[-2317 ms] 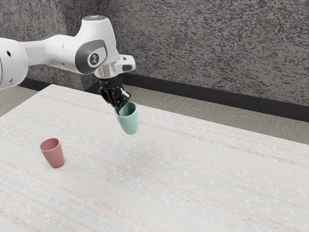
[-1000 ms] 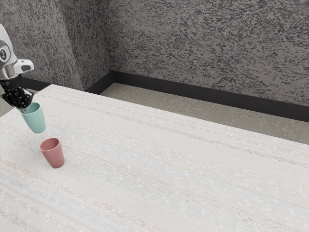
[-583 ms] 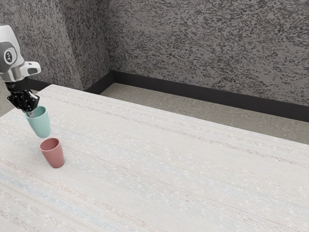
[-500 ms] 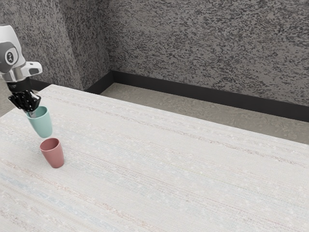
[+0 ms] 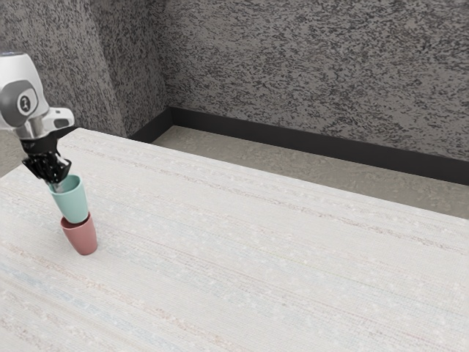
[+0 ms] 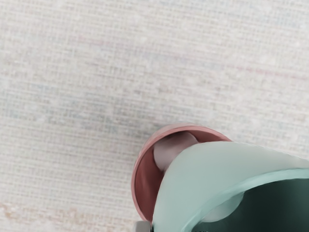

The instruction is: Place the right cup onto the left cup

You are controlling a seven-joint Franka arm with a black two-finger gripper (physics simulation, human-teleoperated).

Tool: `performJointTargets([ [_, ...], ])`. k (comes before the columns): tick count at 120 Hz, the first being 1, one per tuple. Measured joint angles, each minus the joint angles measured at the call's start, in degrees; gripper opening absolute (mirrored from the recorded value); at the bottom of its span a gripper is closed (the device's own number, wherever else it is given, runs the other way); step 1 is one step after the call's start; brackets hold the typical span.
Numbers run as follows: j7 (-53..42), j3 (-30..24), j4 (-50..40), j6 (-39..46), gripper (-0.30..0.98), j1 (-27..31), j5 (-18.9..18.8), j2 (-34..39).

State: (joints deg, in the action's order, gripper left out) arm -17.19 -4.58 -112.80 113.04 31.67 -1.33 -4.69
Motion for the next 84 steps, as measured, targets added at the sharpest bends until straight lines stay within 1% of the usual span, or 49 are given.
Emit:
performJointTargets([
  [49, 0.9, 0.1, -1.5, 2.3, -0.1, -0.4, 0.0, 0.0],
  [71, 0.8, 0.3, -1.9, 2.4, 0.29, 0.0, 0.3, -0.1],
  [84, 0.7, 0.3, -1.8, 2.4, 0.45, -0.1, 0.4, -0.2],
])
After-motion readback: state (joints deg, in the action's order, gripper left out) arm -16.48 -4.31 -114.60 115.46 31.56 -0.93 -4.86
